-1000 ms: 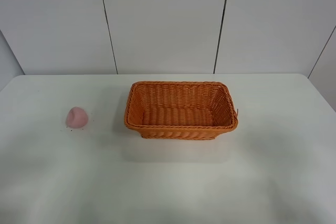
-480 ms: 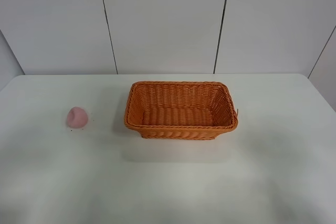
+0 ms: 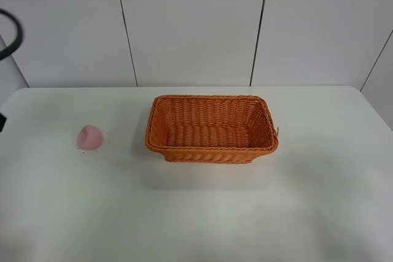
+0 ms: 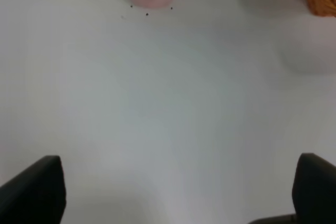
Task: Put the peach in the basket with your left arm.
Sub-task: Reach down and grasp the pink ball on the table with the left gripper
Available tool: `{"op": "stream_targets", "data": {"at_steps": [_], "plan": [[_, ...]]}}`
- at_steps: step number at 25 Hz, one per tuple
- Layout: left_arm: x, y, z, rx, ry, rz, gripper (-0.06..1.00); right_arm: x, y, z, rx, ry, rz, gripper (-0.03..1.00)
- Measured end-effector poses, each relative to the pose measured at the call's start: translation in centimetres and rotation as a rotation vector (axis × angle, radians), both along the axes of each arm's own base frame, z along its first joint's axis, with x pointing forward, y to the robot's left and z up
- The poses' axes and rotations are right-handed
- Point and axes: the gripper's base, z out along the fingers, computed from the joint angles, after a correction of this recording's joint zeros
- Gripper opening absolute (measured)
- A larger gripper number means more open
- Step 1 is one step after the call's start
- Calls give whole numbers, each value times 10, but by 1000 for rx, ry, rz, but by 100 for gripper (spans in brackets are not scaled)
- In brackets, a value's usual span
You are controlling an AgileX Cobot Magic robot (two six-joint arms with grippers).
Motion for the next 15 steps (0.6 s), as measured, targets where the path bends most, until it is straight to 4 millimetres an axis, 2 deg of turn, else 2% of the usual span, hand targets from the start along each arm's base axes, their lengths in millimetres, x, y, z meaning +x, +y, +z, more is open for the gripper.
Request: {"op": "stream_targets", "data": {"at_steps": [4,7,10,15], "plan": [[74,0,-15,2,119,-4,96,0,0,0,0,0,0,69],[124,0,-39,2,202,-10,96,0,0,0,0,0,0,69],[164,0,-66,2,268,-10,96,0,0,0,0,0,0,69],[216,0,-111,1,340,-11,96,0,0,0,0,0,0,69]]}}
